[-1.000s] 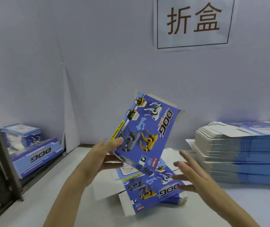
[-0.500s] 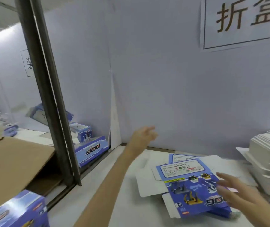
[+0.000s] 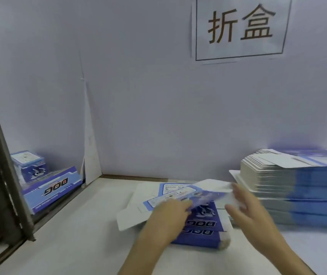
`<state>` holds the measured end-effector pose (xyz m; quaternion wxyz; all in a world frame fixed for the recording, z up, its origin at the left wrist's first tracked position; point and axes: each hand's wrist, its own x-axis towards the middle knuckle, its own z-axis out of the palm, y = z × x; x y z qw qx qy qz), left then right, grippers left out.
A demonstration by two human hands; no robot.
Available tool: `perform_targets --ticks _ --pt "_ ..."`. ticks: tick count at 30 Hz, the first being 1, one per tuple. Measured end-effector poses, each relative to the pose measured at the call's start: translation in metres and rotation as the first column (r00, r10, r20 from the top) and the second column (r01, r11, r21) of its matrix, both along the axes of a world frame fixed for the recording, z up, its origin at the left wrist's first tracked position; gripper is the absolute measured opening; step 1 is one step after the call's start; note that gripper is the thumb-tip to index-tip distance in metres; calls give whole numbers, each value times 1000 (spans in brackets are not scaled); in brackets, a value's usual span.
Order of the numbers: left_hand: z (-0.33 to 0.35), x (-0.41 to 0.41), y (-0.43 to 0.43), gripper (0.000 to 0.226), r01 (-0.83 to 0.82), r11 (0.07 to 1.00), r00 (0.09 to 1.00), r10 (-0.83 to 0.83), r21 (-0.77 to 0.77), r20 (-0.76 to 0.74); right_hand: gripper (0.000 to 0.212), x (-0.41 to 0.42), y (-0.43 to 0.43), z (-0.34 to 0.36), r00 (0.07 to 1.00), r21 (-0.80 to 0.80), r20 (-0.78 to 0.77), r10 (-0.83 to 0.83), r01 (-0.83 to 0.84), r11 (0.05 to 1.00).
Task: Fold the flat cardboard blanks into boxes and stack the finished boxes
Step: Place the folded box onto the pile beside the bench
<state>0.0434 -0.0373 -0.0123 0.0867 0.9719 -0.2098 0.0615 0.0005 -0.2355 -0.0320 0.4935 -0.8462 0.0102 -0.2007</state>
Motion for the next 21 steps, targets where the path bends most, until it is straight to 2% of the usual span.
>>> perform_targets --ticks 2,3,4,5,6,8,10,11,14,16,19,21 --pt "22 -5 12 30 -23 985 945 77 -171 317 64 -3 0 8 986 22 117 -121 119 993" --pt "31 -8 19 28 38 951 897 103 -306 431 66 -4 -1 12 979 39 141 -144 140 989" --pt "38 -13 25 29 129 885 868 118 -447 483 68 -6 -1 16 980 72 146 -131 122 990" --pt "46 -21 28 33 227 783 871 103 -579 480 69 -7 -1 20 985 129 144 -95 76 989" --pt "51 -26 30 38 321 635 886 60 -702 459 69 -9 0 24 988 194 142 -51 23 981" --pt "56 -30 28 45 399 352 909 -31 -847 416 65 -15 3 33 984 276 176 14 -63 959" --pt "55 -30 21 49 356 175 933 -111 -918 341 55 -20 5 39 971 337 229 75 -151 929" --pt "53 -30 17 52 324 140 942 -137 -936 305 50 -22 6 41 964 389 249 94 -189 902" --pt "44 -30 5 70 262 203 959 -168 -944 230 36 -25 3 46 963 494 259 77 -201 846" --pt "41 -31 -1 86 194 256 970 -192 -947 147 33 -25 2 45 971 487 236 45 -159 859" --pt "40 -31 -1 109 127 312 976 -206 -942 64 52 -24 3 44 981 446 195 14 -101 889" --pt "40 -29 0 123 95 314 973 -228 -945 22 60 -23 4 41 980 381 199 -11 -67 922"
